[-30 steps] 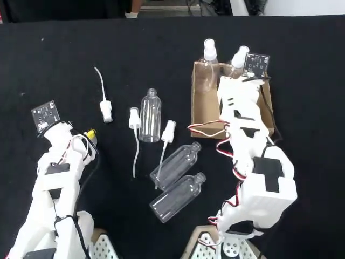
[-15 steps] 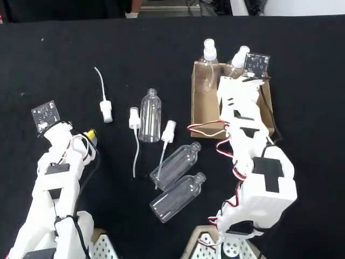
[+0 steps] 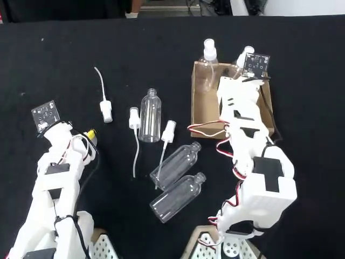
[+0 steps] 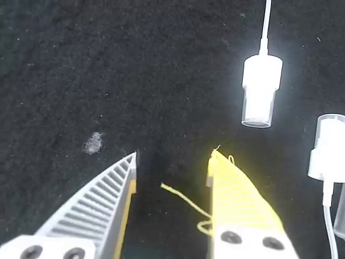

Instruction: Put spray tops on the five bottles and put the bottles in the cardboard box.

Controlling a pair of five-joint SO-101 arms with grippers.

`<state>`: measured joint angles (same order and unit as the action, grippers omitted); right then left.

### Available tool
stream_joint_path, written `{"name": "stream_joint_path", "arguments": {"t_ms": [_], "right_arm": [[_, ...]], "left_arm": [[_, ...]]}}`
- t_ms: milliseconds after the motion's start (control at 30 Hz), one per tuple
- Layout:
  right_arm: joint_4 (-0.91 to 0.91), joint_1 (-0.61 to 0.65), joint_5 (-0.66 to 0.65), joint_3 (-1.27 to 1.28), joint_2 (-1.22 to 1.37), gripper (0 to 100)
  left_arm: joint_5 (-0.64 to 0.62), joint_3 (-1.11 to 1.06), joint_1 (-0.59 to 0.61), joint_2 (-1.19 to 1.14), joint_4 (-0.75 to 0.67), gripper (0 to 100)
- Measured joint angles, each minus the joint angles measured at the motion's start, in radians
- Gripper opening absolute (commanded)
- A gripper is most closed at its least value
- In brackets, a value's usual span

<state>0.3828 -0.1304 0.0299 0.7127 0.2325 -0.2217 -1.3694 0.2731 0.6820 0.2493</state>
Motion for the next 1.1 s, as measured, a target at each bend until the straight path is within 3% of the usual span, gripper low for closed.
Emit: {"name": "stream_joint_path", "arguments": {"t_ms": [400, 633, 1100], "right_arm": [[0.0, 0.0, 0.0, 0.0, 0.0, 20.4], [-0.025, 0.0, 0.0, 0.0, 0.0, 32.2], [-0.176, -0.002, 0.0, 0.0, -0.072, 32.2]], "left_arm": [[0.0, 0.0, 0.0, 0.0, 0.0, 21], [0.0, 0.0, 0.0, 0.0, 0.0, 21], [0.0, 0.0, 0.0, 0.0, 0.0, 21]]}}
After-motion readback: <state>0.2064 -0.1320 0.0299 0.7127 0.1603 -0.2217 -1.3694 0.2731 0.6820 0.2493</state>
